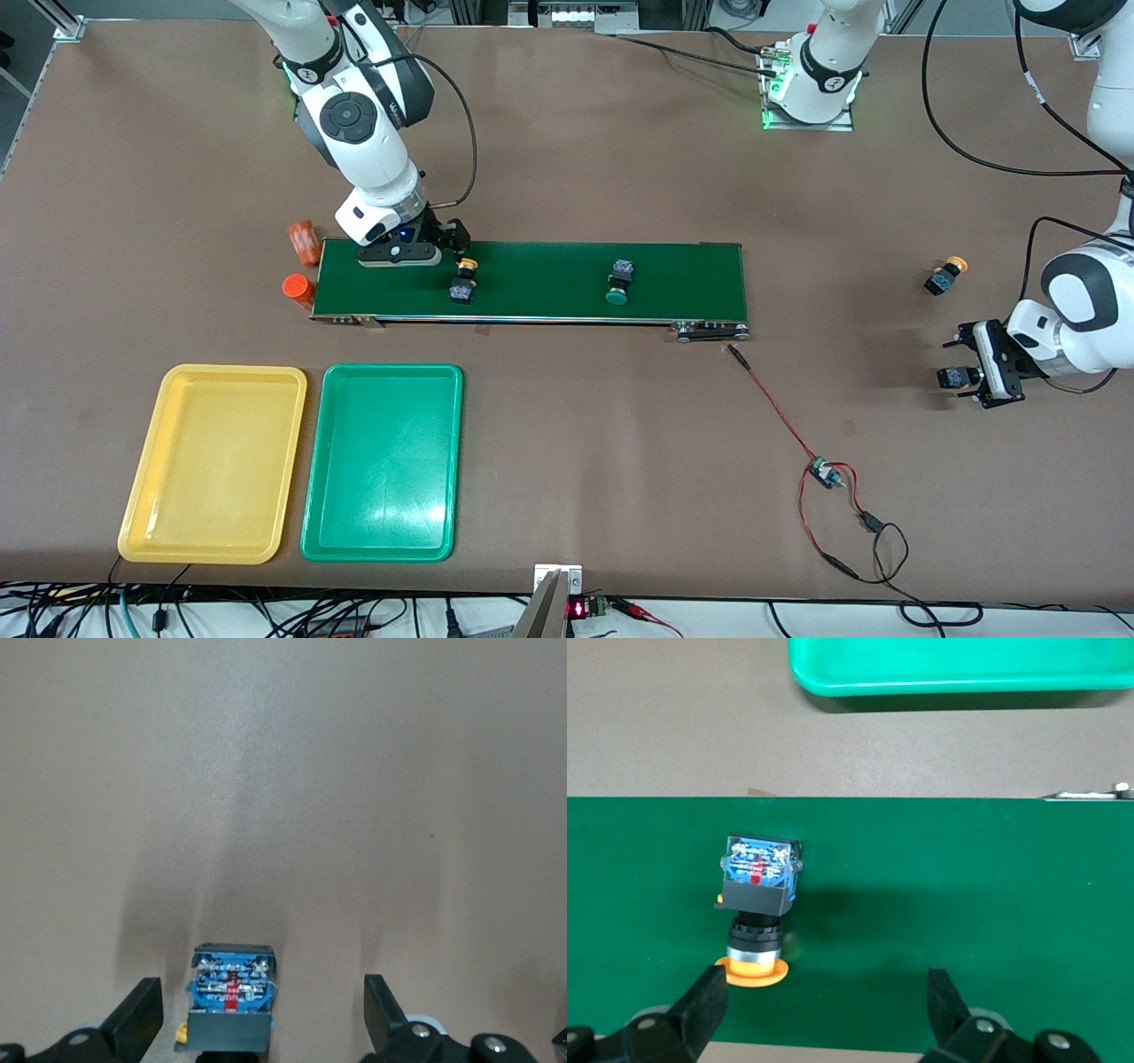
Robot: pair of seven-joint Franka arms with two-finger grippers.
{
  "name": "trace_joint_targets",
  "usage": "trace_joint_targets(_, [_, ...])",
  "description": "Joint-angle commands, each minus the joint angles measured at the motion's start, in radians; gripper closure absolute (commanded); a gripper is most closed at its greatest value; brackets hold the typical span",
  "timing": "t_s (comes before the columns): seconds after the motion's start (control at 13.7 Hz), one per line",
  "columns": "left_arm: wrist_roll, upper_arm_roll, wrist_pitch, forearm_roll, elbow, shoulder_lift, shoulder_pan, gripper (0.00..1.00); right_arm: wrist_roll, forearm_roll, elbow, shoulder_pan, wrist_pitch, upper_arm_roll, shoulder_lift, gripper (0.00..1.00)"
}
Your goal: Sort buttons by color to trays
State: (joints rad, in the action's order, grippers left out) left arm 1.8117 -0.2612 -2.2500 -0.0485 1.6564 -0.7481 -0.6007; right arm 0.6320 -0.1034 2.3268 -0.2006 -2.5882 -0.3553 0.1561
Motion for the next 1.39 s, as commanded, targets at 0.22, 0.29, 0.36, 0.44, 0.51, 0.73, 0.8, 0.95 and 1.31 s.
trace_joint_targets(0.22, [0.081,-0.012,0.001,-0.005,-0.023,-0.020,-0.019,0.36,0.011,-0.022,-0.006,0.007,-0.015,0.004,0.010,0.00])
trace_joint_targets(0.29, [0.081,-0.010,-0.012,-0.019,-0.023,-0.020,-0.019,0.55,0.009,-0.028,-0.012,0.010,-0.015,0.009,0.016,0.00])
trace_joint_targets(0.36, [0.083,-0.012,-0.014,-0.036,-0.021,-0.020,-0.021,0.71,0.009,-0.045,-0.020,0.010,-0.015,0.022,0.022,0.00])
trace_joint_targets(0.44, [0.086,-0.010,-0.014,-0.040,-0.021,-0.020,-0.025,0.82,0.009,-0.061,-0.021,0.009,-0.024,0.029,0.032,0.00])
trace_joint_targets(0.51, [0.086,-0.010,-0.014,-0.042,-0.021,-0.020,-0.025,0.91,0.009,-0.067,-0.021,0.009,-0.041,0.032,0.043,0.00])
trace_joint_targets(0.73, [0.052,-0.013,-0.010,-0.048,-0.012,-0.002,-0.022,0.98,0.012,-0.067,-0.021,0.009,-0.053,0.036,0.054,0.00])
trace_joint_targets(0.8, [0.013,-0.015,-0.007,-0.048,-0.010,0.007,-0.022,0.98,0.012,-0.067,-0.021,0.007,-0.055,0.036,0.060,0.00])
trace_joint_targets(0.95, [-0.081,-0.024,0.003,-0.047,0.009,0.041,-0.021,1.00,0.012,-0.065,-0.023,0.007,-0.056,0.036,0.066,0.00])
trace_joint_targets(1.31, [-0.262,-0.039,0.015,-0.042,0.108,0.182,0.010,1.00,0.012,-0.067,-0.024,0.007,-0.076,0.048,0.089,0.02])
